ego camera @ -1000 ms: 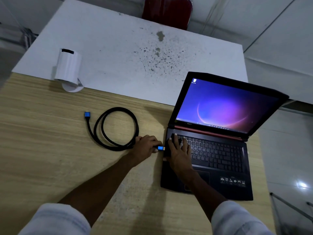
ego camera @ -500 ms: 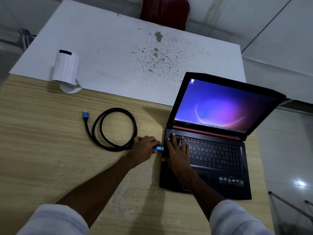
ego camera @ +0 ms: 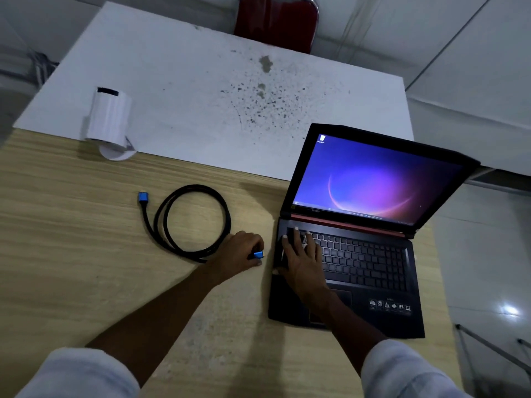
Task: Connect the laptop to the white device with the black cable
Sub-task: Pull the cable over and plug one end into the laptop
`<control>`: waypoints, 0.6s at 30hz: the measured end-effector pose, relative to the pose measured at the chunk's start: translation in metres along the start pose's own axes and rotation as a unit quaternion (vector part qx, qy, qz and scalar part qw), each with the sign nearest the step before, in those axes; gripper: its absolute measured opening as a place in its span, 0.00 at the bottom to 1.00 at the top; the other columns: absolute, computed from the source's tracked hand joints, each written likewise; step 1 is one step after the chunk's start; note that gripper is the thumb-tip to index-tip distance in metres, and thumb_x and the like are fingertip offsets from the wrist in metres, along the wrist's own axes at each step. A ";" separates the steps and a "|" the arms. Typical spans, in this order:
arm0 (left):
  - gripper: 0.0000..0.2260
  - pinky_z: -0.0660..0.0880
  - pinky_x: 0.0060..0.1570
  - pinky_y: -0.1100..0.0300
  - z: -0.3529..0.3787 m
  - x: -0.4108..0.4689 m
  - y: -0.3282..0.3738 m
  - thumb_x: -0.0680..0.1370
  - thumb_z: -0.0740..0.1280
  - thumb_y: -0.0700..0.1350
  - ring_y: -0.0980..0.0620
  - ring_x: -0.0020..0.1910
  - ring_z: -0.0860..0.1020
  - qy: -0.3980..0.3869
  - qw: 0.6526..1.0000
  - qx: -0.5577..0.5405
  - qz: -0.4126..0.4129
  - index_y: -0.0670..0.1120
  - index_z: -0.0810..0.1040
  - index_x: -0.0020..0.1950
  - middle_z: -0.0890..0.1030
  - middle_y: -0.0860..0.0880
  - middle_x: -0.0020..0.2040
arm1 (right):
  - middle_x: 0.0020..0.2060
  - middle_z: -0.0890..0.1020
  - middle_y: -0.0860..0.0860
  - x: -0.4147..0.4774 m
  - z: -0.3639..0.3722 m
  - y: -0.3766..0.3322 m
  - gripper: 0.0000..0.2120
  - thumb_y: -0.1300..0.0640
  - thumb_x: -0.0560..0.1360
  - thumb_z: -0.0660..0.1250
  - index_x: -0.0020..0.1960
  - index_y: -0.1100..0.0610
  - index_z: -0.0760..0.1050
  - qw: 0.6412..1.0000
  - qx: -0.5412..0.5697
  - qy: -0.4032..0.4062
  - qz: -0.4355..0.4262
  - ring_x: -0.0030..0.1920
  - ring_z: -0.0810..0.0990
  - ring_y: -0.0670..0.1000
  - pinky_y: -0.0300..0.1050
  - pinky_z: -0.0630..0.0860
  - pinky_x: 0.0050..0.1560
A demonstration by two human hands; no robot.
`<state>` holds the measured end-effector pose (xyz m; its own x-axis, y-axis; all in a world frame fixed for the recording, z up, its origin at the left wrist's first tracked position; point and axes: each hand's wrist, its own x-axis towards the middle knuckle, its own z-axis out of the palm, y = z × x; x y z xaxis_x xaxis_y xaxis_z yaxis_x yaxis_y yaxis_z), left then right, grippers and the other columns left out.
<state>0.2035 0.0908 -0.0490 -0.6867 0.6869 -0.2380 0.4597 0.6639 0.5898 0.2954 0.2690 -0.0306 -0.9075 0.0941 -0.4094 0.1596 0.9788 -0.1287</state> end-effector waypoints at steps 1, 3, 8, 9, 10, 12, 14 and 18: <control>0.13 0.71 0.52 0.52 0.000 -0.002 -0.001 0.72 0.72 0.52 0.49 0.53 0.75 0.000 1.000 0.027 0.011 0.49 0.74 0.52 0.79 0.50 0.52 | 0.79 0.44 0.58 0.000 0.000 0.001 0.41 0.40 0.75 0.65 0.78 0.52 0.48 1.000 -0.001 0.002 -0.002 0.77 0.41 0.65 0.64 0.44 0.76; 0.14 0.72 0.50 0.52 0.002 -0.006 -0.003 0.72 0.72 0.51 0.48 0.52 0.75 0.002 0.999 0.033 0.016 0.47 0.74 0.53 0.78 0.48 0.52 | 0.79 0.45 0.57 0.000 -0.001 0.002 0.41 0.39 0.75 0.65 0.78 0.53 0.49 1.000 -0.007 0.003 -0.008 0.78 0.42 0.65 0.64 0.45 0.76; 0.13 0.74 0.51 0.52 0.007 -0.012 0.001 0.72 0.71 0.47 0.46 0.51 0.75 0.013 1.000 0.021 -0.002 0.45 0.75 0.53 0.78 0.46 0.52 | 0.79 0.42 0.56 0.000 -0.005 0.004 0.40 0.39 0.75 0.65 0.78 0.49 0.48 1.000 0.003 -0.013 -0.006 0.77 0.39 0.66 0.66 0.44 0.75; 0.12 0.74 0.51 0.52 0.008 -0.012 0.002 0.73 0.71 0.46 0.46 0.52 0.75 0.005 1.000 0.028 -0.006 0.45 0.74 0.54 0.78 0.45 0.53 | 0.79 0.41 0.56 0.000 -0.005 0.005 0.41 0.39 0.75 0.66 0.78 0.49 0.47 1.000 0.003 -0.016 -0.007 0.77 0.39 0.66 0.66 0.43 0.75; 0.12 0.74 0.52 0.52 0.008 -0.012 0.004 0.74 0.70 0.46 0.45 0.53 0.75 -0.007 0.999 0.034 -0.009 0.44 0.74 0.54 0.78 0.44 0.53 | 0.79 0.40 0.56 0.000 -0.005 0.006 0.41 0.40 0.74 0.66 0.78 0.48 0.47 1.000 0.002 -0.018 -0.007 0.77 0.38 0.66 0.66 0.43 0.75; 0.11 0.74 0.53 0.50 0.008 -0.010 0.007 0.76 0.67 0.44 0.45 0.55 0.75 -0.025 0.998 0.051 -0.005 0.43 0.75 0.56 0.78 0.43 0.54 | 0.79 0.40 0.56 0.000 -0.006 0.007 0.42 0.40 0.74 0.67 0.78 0.48 0.47 1.000 0.002 -0.019 -0.003 0.77 0.37 0.66 0.67 0.42 0.74; 0.10 0.75 0.53 0.50 0.007 -0.007 0.010 0.77 0.65 0.45 0.45 0.55 0.76 -0.015 0.998 0.068 0.005 0.44 0.76 0.57 0.78 0.44 0.54 | 0.79 0.39 0.56 0.000 -0.005 0.005 0.42 0.40 0.74 0.67 0.78 0.47 0.47 1.000 0.007 -0.018 0.003 0.77 0.36 0.65 0.67 0.42 0.74; 0.13 0.73 0.52 0.51 0.005 -0.001 0.012 0.79 0.62 0.50 0.47 0.55 0.77 0.023 0.992 0.124 0.030 0.50 0.78 0.61 0.80 0.47 0.54 | 0.79 0.40 0.57 0.000 -0.001 0.004 0.41 0.41 0.74 0.67 0.78 0.46 0.47 1.000 0.022 -0.016 0.008 0.77 0.37 0.66 0.67 0.42 0.74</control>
<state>0.2124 0.0992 -0.0453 -0.6755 0.7176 -0.1699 0.6213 0.6779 0.3929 0.2956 0.2732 -0.0299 -0.8921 0.1040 -0.4397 0.1919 0.9682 -0.1603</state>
